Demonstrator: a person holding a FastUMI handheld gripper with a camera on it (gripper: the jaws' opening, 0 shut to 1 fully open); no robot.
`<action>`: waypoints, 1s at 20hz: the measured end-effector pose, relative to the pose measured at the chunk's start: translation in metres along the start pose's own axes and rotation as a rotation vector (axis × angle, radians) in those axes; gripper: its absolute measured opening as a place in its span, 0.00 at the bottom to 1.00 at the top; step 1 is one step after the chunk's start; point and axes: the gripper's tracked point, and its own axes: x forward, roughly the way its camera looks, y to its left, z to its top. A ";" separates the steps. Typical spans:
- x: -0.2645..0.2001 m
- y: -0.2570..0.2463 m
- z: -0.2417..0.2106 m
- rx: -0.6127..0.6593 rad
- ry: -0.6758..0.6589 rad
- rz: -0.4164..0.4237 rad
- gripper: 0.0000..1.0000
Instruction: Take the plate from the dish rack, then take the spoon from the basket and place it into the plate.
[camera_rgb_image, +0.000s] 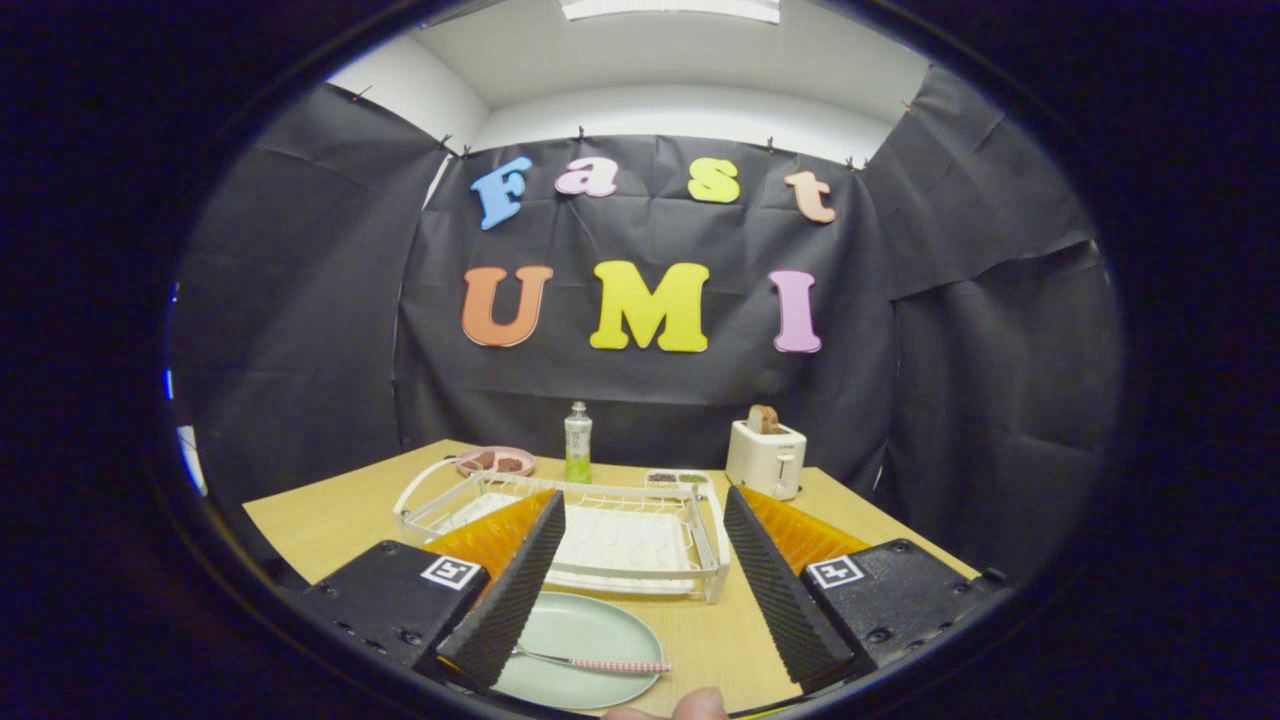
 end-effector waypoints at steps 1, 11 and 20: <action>-0.005 0.002 0.001 0.010 -0.009 -0.001 1.00; -0.014 0.004 -0.012 0.051 -0.005 -0.009 1.00; -0.010 -0.003 -0.015 0.080 -0.001 -0.031 1.00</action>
